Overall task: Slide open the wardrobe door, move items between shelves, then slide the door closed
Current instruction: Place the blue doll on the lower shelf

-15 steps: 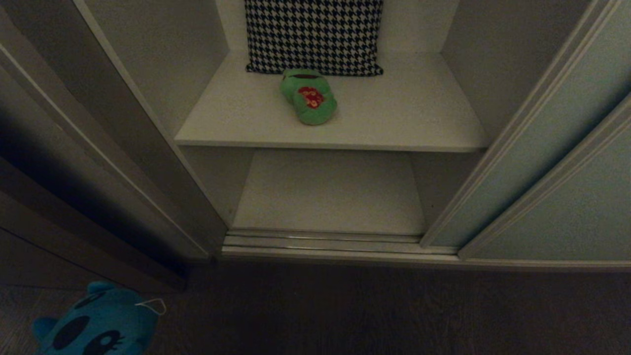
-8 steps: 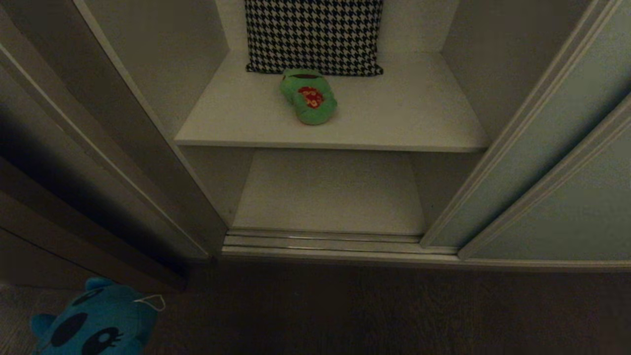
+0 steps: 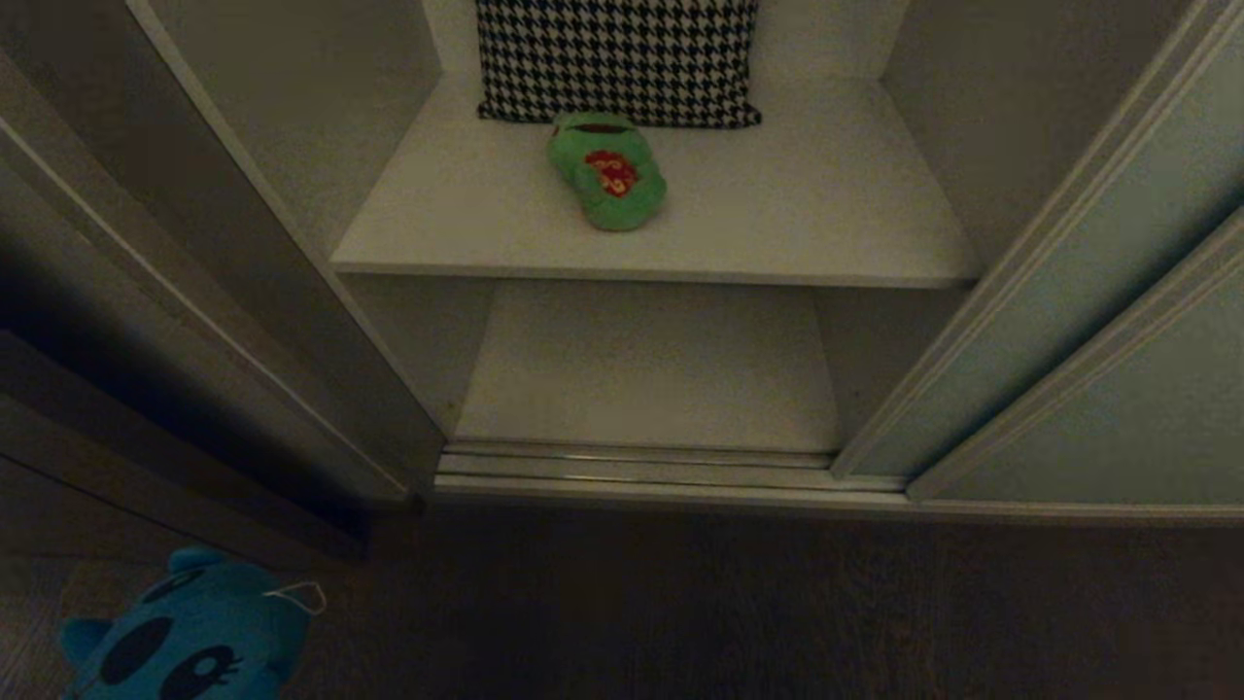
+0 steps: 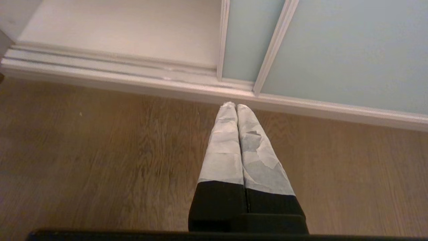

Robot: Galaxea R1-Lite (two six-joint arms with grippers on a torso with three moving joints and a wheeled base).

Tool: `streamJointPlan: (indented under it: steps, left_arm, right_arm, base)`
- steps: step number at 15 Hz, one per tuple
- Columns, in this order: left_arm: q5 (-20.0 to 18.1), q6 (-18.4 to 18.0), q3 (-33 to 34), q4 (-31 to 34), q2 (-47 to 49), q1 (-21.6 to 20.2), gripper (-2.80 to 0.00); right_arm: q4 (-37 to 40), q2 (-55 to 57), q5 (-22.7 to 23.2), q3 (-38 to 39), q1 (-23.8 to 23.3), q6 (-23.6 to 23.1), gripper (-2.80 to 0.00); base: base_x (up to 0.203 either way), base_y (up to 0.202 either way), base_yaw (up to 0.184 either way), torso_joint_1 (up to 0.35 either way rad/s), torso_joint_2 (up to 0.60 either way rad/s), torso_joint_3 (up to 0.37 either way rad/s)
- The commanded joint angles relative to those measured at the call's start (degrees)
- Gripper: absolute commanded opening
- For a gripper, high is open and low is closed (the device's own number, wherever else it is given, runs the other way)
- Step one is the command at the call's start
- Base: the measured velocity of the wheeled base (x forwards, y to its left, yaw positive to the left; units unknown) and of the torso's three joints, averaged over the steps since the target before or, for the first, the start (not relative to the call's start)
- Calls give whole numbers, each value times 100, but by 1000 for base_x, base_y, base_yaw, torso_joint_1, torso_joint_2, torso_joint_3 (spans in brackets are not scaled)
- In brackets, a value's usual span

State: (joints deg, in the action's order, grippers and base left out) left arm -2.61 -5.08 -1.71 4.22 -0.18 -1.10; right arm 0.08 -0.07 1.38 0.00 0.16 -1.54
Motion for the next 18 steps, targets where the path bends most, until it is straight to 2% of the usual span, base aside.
streamJointPlan:
  steps: [1,18]
  left_arm:
    - [-3,-1,-5,25,27,-5,-280]
    - [-3,25,-5,18,27,-5,-280]
  right_arm:
    - [1,-1,3,0,2,-5,-280]
    - [1,-1,3,0,2,-5,-280]
  base:
    - [0,0,0,2,-2,-191]
    - [0,0,0,3,3,-196]
